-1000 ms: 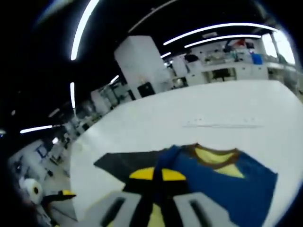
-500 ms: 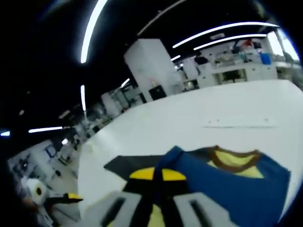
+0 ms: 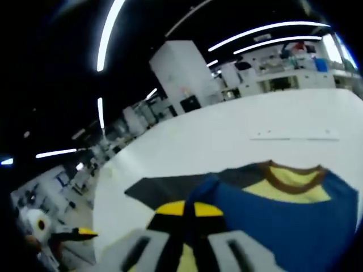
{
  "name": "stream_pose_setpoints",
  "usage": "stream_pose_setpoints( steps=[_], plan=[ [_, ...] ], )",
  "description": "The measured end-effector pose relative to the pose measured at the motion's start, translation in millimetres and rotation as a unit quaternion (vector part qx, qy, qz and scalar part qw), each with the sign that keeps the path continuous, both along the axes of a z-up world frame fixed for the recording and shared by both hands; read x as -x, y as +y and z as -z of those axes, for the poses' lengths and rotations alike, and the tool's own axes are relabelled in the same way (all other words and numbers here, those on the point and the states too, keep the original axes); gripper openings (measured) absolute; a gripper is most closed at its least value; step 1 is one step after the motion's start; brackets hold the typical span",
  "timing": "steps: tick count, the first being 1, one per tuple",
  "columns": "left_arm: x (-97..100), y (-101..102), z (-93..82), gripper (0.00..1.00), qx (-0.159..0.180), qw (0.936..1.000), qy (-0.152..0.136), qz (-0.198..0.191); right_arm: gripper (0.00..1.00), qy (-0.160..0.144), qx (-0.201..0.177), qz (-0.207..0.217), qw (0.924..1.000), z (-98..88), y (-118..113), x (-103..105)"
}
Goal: Fold the garment on the visible template until the final outline fits inside the template.
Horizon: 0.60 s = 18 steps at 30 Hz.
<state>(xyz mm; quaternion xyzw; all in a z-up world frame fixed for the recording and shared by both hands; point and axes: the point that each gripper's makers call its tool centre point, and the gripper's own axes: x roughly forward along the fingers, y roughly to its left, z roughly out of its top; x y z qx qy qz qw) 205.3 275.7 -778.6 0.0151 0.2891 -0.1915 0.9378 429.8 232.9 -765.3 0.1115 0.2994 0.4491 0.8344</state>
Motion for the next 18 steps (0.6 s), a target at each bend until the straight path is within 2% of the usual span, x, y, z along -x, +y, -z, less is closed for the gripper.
stream_pose_setpoints(
  steps=[8, 12, 15, 18],
  plan=[
    [-0.1, 1, 1.0, 0.95, 0.003, 1.0000, 0.002, 0.001, 0.00, 0.025, 0.008, 0.012, 0.9996, 23.9, 8, 2],
    [-0.4, 2, 1.3, 0.95, 0.005, 1.0000, 0.001, -0.001, 0.02, 0.034, 0.022, 0.002, 0.9992, 36.1, 12, 7],
    [-0.1, 3, 1.7, 0.95, 0.005, 1.0000, 0.001, 0.000, 0.05, 0.047, 0.011, -0.001, 0.9989, 36.5, 16, 10],
    [0.3, 3, 1.7, 0.95, 0.003, 1.0000, 0.000, 0.001, 0.10, 0.043, 0.010, -0.005, 0.9990, 34.4, 17, 13]
  ],
)
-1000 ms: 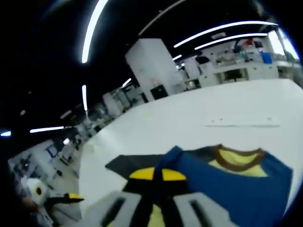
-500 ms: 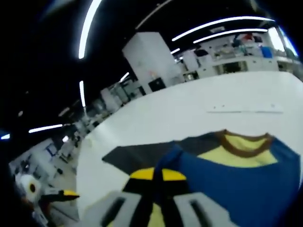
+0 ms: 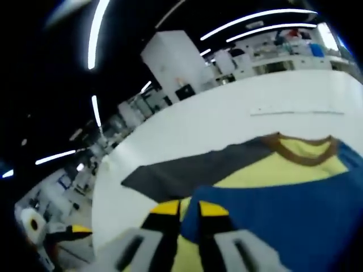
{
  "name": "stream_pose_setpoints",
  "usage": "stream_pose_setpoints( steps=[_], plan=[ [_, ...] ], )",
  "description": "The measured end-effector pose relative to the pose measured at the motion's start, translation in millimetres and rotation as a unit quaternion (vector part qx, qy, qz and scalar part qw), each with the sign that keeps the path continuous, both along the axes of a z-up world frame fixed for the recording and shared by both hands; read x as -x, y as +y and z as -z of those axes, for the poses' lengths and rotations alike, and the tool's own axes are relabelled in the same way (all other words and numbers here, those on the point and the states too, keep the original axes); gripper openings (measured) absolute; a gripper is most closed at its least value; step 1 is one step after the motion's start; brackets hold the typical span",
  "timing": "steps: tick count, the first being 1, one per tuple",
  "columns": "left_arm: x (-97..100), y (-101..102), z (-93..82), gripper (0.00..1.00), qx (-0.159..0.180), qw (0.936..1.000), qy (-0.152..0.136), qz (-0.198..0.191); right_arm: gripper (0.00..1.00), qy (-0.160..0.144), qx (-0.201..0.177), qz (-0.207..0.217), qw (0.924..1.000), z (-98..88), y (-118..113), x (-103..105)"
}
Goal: Fold the garment on the visible template until the final outline fits inside the template.
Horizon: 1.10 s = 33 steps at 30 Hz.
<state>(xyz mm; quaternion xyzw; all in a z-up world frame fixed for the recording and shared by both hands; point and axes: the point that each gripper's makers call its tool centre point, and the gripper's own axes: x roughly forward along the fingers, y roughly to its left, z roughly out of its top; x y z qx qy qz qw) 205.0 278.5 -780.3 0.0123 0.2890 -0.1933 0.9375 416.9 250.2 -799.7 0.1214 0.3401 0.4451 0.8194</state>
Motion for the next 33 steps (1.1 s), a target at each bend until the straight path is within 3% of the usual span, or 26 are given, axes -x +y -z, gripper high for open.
stream_pose_setpoints(
  steps=[3, 6, 14, 21, 33],
  plan=[
    [-0.6, 1, -0.8, 0.96, 0.001, 1.0000, -0.003, -0.003, 0.22, -0.015, 0.010, 0.004, 0.9998, -2.4, -6, -3],
    [-1.7, 3, -1.2, 0.97, -0.002, 1.0000, -0.005, -0.006, 0.45, -0.045, 0.025, 0.009, 0.9986, -8.3, -13, -8],
    [-5.8, 5, -6.4, 0.99, -0.012, 0.9998, -0.014, -0.012, 0.80, -0.088, 0.053, 0.023, 0.9944, -19.5, -41, -19],
    [-9.0, 8, -9.0, 0.99, -0.020, 0.9995, -0.021, -0.012, 0.90, -0.104, 0.072, 0.039, 0.9912, -25.4, -78, -25],
    [-15.8, 16, -11.1, 0.99, -0.025, 0.9992, -0.029, -0.014, 0.89, -0.101, 0.101, 0.072, 0.9871, -23.9, -155, -29]
  ],
)
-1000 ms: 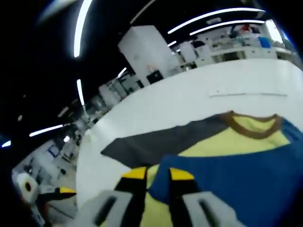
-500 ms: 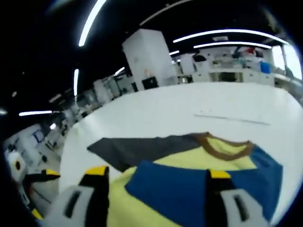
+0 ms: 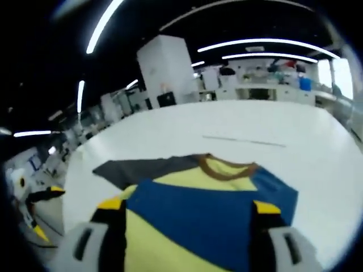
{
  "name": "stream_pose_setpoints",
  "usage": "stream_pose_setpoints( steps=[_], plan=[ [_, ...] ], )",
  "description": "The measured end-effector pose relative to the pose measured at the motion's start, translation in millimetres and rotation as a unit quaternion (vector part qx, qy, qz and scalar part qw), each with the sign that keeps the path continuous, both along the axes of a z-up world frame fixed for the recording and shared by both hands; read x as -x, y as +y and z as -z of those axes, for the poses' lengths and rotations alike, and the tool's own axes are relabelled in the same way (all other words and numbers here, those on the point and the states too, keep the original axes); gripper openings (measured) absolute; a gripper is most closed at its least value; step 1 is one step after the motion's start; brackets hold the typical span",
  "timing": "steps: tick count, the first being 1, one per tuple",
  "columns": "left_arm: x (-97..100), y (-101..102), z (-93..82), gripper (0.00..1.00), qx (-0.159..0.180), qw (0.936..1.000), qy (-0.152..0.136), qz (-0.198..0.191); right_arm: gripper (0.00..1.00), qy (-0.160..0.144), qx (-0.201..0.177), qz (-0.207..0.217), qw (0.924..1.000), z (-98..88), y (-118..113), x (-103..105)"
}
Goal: Fold the garment on the visible template until the final outline fits inside the template.
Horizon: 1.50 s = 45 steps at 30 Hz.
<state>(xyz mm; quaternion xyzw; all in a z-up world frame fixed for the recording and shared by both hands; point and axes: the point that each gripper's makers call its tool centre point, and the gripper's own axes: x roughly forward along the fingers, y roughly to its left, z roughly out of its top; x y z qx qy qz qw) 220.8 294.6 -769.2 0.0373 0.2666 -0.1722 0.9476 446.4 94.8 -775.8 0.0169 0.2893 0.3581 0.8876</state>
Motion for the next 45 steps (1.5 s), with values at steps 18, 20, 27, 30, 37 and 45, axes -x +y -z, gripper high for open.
stream_pose_setpoints(
  steps=[18, 20, 27, 30, 37, 45],
  plan=[
    [-2.6, -2, -2.9, 0.99, 0.001, 1.0000, 0.000, -0.004, 0.57, 0.024, 0.025, 0.070, 0.9970, 26.9, -110, 11],
    [-3.2, -4, -4.0, 0.99, 0.001, 1.0000, -0.001, -0.003, 0.48, 0.024, 0.030, 0.075, 0.9965, 31.4, -120, 10],
    [-3.3, -9, -6.1, 0.99, 0.002, 1.0000, -0.001, -0.002, 0.31, 0.029, 0.050, 0.075, 0.9955, 41.7, -131, 15],
    [-2.5, -9, -5.9, 0.99, 0.003, 1.0000, 0.001, -0.003, 0.25, 0.031, 0.055, 0.071, 0.9954, 46.6, -131, 18],
    [-0.8, -6, -5.1, 0.98, 0.003, 1.0000, 0.003, -0.007, 0.18, 0.042, 0.055, 0.071, 0.9951, 56.2, -124, 21],
    [1.3, -5, -5.8, 0.97, 0.006, 0.9999, 0.001, -0.012, 0.08, 0.049, 0.046, 0.075, 0.9950, 59.6, -113, 24]
  ],
)
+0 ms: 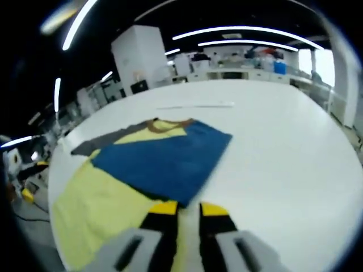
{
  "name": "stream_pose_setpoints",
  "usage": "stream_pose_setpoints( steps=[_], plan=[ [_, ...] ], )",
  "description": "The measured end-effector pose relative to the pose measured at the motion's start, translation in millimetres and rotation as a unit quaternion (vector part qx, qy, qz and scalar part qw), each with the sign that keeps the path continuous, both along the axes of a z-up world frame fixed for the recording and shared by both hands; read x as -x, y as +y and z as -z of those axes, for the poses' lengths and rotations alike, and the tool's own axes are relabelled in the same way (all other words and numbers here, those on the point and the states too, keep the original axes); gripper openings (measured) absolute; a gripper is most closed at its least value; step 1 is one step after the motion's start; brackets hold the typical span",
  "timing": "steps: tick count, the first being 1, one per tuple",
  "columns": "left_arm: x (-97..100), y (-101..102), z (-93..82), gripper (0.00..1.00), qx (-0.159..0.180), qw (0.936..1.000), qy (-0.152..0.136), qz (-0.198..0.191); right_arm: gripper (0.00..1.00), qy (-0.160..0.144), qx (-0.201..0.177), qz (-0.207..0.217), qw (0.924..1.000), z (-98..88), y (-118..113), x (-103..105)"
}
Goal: Fold the garment on the visible template until the final outline fits inside the template.
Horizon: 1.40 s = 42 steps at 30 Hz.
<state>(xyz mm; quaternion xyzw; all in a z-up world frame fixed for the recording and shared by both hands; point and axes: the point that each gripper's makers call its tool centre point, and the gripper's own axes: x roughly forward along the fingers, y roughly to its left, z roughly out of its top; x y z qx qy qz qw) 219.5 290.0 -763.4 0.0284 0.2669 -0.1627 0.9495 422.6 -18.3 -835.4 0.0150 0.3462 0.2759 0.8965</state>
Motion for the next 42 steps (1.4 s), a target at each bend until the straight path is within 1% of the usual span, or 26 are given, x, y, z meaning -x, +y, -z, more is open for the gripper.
stream_pose_setpoints(
  steps=[1, 2, 5, 7, 9, 10, 13, 14, 17, 18, 19, 20, 23, 28, 30, 32, 37, 42],
  plan=[
    [0.1, 1, 0.8, 0.97, 0.000, 1.0000, 0.001, -0.001, 0.07, 0.002, -0.001, 0.002, 1.0000, 1.0, 1, 0],
    [0.3, 2, 1.3, 0.97, -0.001, 1.0000, 0.001, -0.001, 0.06, 0.011, -0.006, 0.006, 0.9999, 3.5, 4, 1],
    [0.5, 4, 3.4, 0.97, -0.003, 1.0000, 0.004, -0.002, 0.01, 0.012, -0.009, 0.005, 0.9999, 6.0, 8, -1],
    [-0.3, 8, 5.8, 0.97, -0.003, 1.0000, 0.005, -0.002, 0.00, 0.011, 0.001, 0.006, 0.9999, 7.6, 8, -1],
    [-1.0, 11, 6.3, 0.96, -0.004, 1.0000, 0.004, -0.002, 0.00, 0.011, 0.004, 0.007, 0.9999, 6.7, 10, 0],
    [-1.1, 11, 6.0, 0.96, -0.004, 1.0000, 0.004, -0.003, 0.00, 0.011, 0.007, 0.007, 0.9999, 6.3, 7, 0],
    [-2.7, 22, 9.2, 0.96, -0.003, 1.0000, 0.002, -0.005, 0.00, 0.003, 0.028, 0.008, 0.9996, 4.1, -2, -2],
    [-2.9, 25, 11.0, 0.96, -0.003, 1.0000, 0.003, -0.007, 0.00, 0.003, 0.029, 0.008, 0.9995, 4.0, -3, -3],
    [-1.8, 21, 10.3, 0.96, -0.005, 0.9999, 0.005, -0.008, 0.00, -0.001, 0.041, 0.008, 0.9991, 1.7, -8, -4],
    [-1.4, 20, 10.2, 0.96, -0.006, 0.9999, 0.006, -0.007, 0.00, -0.002, 0.050, 0.004, 0.9987, 3.6, -10, -5],
    [-1.2, 18, 9.5, 0.96, -0.006, 0.9999, 0.006, -0.007, 0.00, -0.006, 0.069, -0.002, 0.9976, 4.2, -14, -6],
    [-1.2, 18, 9.2, 0.96, -0.007, 0.9999, 0.006, -0.007, 0.00, -0.007, 0.076, -0.006, 0.9971, 3.8, -14, -6],
    [-1.0, 14, 6.4, 0.96, -0.007, 0.9999, 0.004, -0.007, 0.00, -0.006, 0.085, -0.009, 0.9964, 2.3, -13, -5],
    [0.3, 14, 4.6, 0.96, -0.010, 0.9999, 0.005, -0.011, 0.00, -0.008, 0.100, -0.006, 0.9949, 3.4, -22, -7],
    [0.0, 23, 8.8, 0.96, -0.010, 0.9999, 0.008, -0.011, 0.00, -0.007, 0.098, -0.010, 0.9952, 2.7, -22, -6],
    [0.3, 23, 8.7, 0.96, -0.011, 0.9998, 0.008, -0.013, 0.00, 0.010, 0.081, -0.006, 0.9967, 1.4, -22, -2],
    [0.3, 19, 7.8, 0.96, -0.012, 0.9998, 0.010, -0.013, 0.13, 0.010, 0.076, -0.003, 0.9971, 1.3, -22, 4],
    [-1.0, 14, 5.3, 0.96, -0.014, 0.9998, 0.010, -0.010, 0.10, 0.014, 0.072, 0.005, 0.9973, 5.1, -21, 2]
  ],
)
